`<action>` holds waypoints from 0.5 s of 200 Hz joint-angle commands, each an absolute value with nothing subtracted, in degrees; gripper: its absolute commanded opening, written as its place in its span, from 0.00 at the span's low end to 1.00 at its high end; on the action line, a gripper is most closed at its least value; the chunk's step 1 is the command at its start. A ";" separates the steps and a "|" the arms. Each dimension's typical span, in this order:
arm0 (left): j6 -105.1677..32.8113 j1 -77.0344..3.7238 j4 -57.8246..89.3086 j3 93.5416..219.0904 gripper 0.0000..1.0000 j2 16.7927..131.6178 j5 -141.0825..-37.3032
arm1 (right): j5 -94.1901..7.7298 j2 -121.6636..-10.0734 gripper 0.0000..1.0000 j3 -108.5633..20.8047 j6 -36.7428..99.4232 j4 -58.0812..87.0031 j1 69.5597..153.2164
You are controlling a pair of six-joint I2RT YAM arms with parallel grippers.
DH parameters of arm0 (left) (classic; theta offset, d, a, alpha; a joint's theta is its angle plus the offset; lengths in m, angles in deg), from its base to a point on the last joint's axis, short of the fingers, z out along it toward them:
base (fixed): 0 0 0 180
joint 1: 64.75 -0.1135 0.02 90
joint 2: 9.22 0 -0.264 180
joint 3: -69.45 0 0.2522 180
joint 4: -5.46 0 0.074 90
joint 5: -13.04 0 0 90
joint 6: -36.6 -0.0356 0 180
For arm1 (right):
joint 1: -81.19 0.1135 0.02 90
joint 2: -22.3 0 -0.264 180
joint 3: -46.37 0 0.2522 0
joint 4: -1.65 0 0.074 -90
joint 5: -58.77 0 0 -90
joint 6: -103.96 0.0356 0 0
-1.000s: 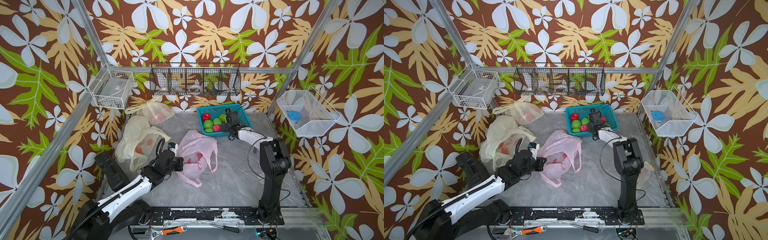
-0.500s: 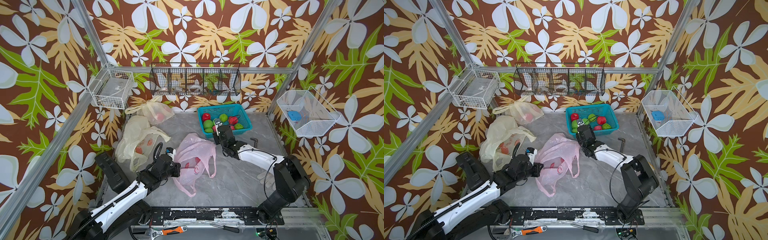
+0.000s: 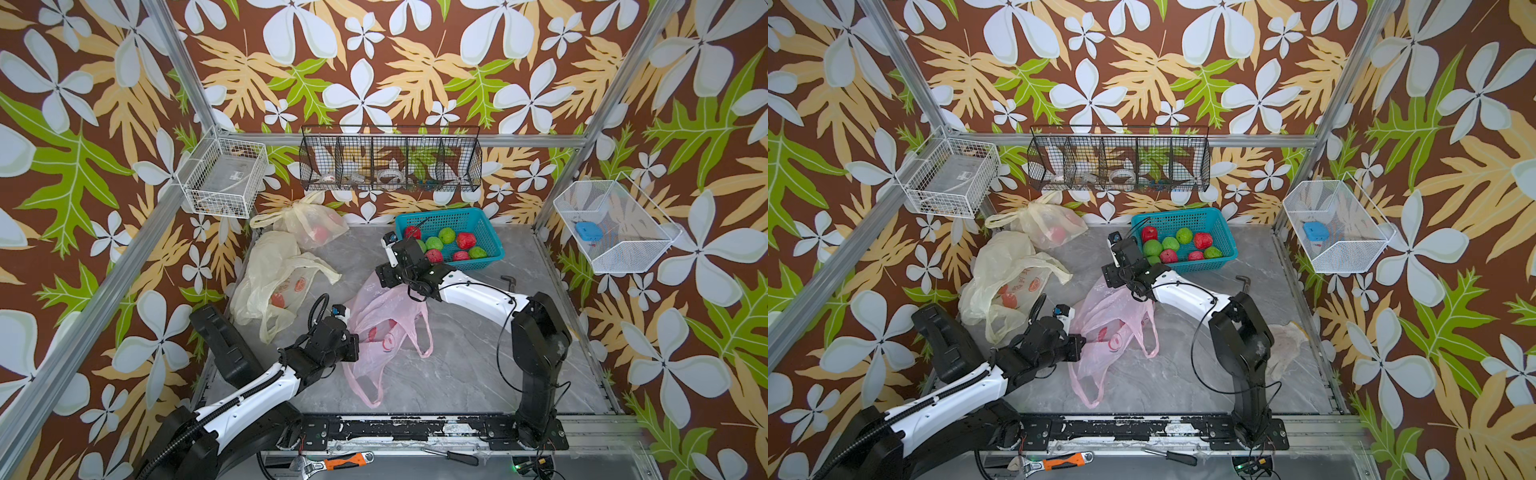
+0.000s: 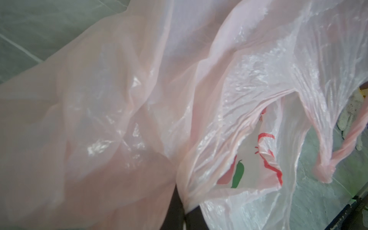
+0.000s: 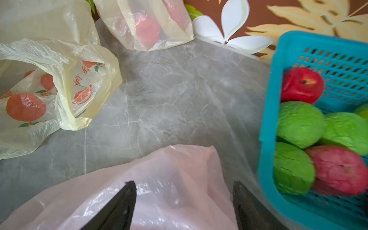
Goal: Untie the knot of a plastic bag & take out the apple
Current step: Adjust the plastic bag at the center of the board.
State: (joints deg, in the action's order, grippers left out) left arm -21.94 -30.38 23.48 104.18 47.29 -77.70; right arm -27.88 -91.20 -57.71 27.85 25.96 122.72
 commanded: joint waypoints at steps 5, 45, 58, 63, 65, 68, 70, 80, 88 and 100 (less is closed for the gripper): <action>-21.36 -30.48 20.37 103.95 0.00 48.64 -78.54 | -31.75 -96.82 0.79 -62.95 29.11 30.96 122.93; -22.64 -30.48 22.15 104.59 0.00 48.52 -77.75 | -38.99 -104.79 0.73 -73.88 28.81 38.98 122.93; -22.89 -30.48 22.80 104.42 0.00 47.16 -77.20 | -40.48 -105.11 0.55 -74.54 28.72 40.14 122.94; -22.98 -30.48 23.04 104.40 0.00 46.50 -77.06 | -40.69 -104.58 0.45 -73.90 28.80 39.93 122.87; -22.92 -30.48 23.14 104.33 0.00 46.26 -76.99 | -40.78 -104.30 0.41 -73.49 28.87 39.65 122.92; -22.94 -30.48 23.24 104.31 0.00 45.85 -76.97 | -40.85 -103.70 0.34 -72.76 28.96 39.14 122.93; -22.95 -30.48 23.30 104.37 0.00 45.57 -76.85 | -40.87 -103.27 0.31 -72.20 28.98 38.68 122.93; -22.98 -30.48 23.91 104.31 0.00 44.34 -76.65 | -40.94 -100.39 0.17 -68.61 29.13 35.77 122.98; -22.86 -30.48 24.38 104.33 0.00 43.24 -76.62 | -40.96 -97.44 0.08 -65.34 29.41 33.02 123.02; -22.59 -30.50 24.89 104.23 0.00 41.76 -76.63 | -40.86 -92.64 0.01 -60.84 29.68 29.15 123.25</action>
